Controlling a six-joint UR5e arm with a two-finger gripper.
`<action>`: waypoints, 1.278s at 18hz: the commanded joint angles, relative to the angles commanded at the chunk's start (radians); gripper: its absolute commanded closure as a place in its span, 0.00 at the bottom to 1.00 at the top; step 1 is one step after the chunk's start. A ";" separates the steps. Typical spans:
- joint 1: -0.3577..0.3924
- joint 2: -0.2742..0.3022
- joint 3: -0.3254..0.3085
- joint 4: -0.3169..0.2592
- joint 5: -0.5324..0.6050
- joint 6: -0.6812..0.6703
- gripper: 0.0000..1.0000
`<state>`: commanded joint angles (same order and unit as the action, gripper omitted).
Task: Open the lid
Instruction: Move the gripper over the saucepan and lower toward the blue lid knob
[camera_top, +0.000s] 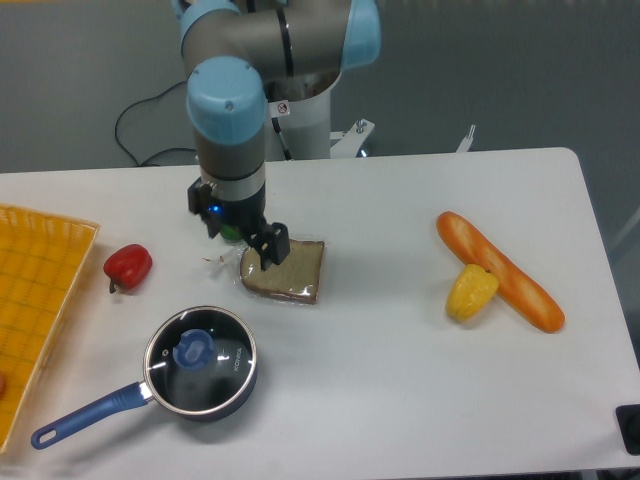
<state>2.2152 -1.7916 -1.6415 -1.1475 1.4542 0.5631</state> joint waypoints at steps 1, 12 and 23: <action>-0.011 -0.012 0.014 0.002 0.000 -0.006 0.00; -0.040 -0.095 0.087 0.012 0.005 -0.046 0.00; -0.075 -0.195 0.178 0.028 0.032 -0.103 0.00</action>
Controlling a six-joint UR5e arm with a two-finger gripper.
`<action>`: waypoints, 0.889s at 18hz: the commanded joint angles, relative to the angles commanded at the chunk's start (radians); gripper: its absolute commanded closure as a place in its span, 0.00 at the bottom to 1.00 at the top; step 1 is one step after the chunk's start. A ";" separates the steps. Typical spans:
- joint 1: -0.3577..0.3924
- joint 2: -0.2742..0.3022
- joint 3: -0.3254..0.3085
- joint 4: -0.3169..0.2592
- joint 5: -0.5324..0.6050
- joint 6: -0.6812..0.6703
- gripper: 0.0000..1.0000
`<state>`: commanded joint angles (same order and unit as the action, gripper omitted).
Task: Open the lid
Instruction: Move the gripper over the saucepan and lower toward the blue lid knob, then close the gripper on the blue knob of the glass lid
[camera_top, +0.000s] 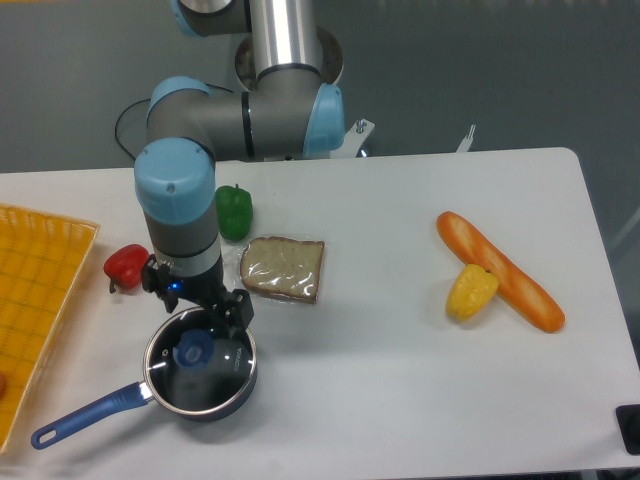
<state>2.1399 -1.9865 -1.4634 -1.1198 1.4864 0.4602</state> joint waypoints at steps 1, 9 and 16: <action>0.000 0.000 0.000 0.000 0.006 0.000 0.00; -0.020 -0.035 0.003 0.043 0.028 -0.008 0.00; -0.028 -0.051 0.002 0.048 0.029 -0.005 0.00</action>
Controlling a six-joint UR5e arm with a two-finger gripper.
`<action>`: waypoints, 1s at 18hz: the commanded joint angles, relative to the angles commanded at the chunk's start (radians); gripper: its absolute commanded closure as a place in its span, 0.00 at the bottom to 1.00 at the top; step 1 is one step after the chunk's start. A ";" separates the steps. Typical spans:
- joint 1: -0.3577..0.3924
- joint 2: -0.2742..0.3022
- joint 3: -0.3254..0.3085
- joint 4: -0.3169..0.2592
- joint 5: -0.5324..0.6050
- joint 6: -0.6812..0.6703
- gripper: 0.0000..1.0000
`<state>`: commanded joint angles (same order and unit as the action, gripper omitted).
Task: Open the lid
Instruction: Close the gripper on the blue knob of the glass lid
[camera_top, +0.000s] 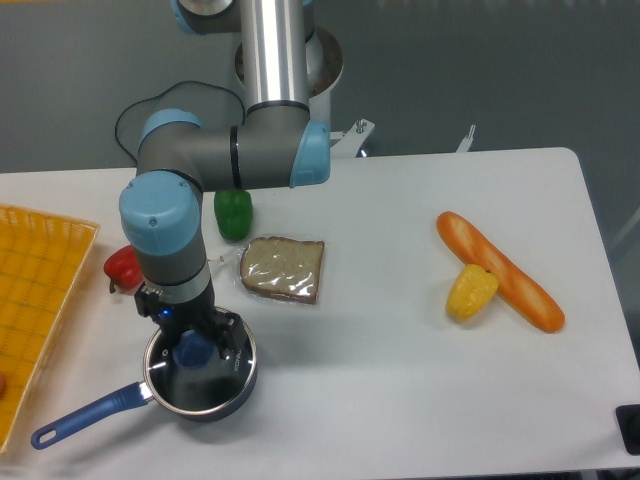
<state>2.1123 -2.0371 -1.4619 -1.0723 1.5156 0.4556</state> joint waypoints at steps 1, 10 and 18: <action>-0.002 -0.002 0.000 0.000 0.000 0.000 0.00; -0.011 -0.014 0.002 0.002 0.006 0.000 0.00; -0.014 -0.020 0.000 0.000 0.005 -0.012 0.00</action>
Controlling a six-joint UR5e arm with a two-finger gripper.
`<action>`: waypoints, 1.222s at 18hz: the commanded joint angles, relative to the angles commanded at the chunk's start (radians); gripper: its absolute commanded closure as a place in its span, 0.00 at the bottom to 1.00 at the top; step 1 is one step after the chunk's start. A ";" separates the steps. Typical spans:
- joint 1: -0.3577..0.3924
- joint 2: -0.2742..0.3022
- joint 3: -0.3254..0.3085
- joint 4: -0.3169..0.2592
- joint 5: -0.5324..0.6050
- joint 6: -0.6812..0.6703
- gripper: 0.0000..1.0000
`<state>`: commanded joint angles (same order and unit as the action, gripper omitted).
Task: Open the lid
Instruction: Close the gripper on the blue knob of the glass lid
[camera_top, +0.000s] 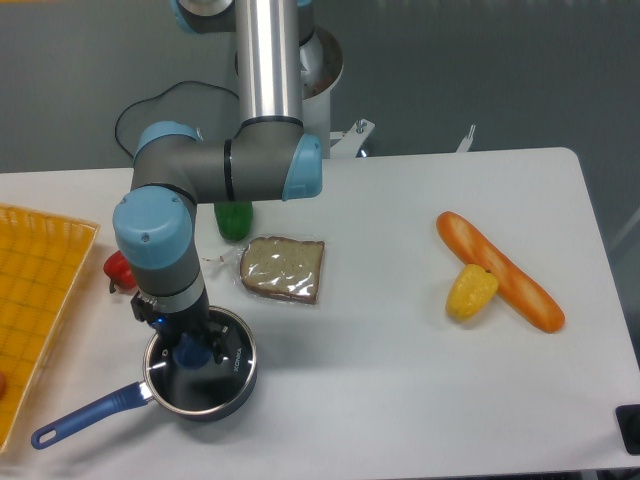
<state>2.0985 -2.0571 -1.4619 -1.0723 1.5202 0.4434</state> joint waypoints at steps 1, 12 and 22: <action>0.000 0.000 -0.002 0.000 0.000 0.000 0.00; -0.003 -0.009 -0.002 0.002 0.000 -0.003 0.00; -0.011 -0.020 0.002 0.002 0.000 -0.009 0.00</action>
<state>2.0877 -2.0770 -1.4603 -1.0707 1.5202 0.4341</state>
